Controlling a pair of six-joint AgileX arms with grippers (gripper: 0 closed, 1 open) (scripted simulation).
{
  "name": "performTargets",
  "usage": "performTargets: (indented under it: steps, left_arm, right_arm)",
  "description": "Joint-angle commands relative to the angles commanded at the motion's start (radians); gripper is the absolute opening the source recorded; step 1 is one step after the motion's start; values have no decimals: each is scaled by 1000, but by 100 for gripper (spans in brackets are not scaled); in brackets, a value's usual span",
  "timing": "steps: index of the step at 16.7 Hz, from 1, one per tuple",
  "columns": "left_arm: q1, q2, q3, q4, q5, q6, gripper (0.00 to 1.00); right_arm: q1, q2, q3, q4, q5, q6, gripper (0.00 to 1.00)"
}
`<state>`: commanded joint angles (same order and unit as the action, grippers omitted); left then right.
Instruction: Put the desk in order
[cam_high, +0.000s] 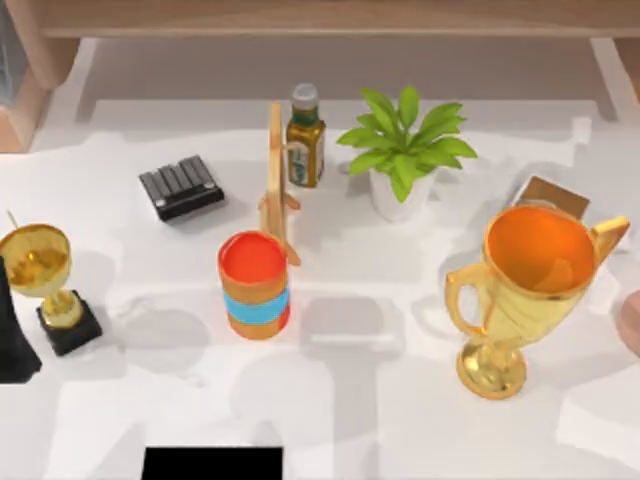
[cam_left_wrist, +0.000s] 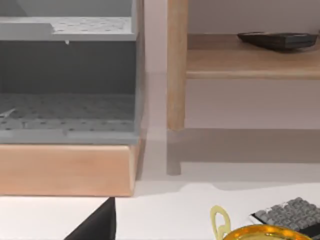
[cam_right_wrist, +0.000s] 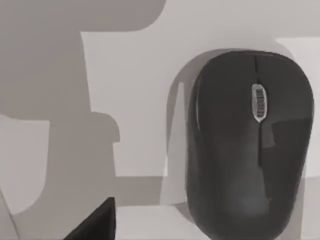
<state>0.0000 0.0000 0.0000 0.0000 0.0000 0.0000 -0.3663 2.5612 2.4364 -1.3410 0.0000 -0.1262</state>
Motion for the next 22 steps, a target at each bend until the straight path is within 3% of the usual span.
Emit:
performTargets:
  steps: [22]
  left_arm:
    - [0,0,0,0,0,0,100]
  right_arm:
    - [4,38,-70,102,-3,1,100]
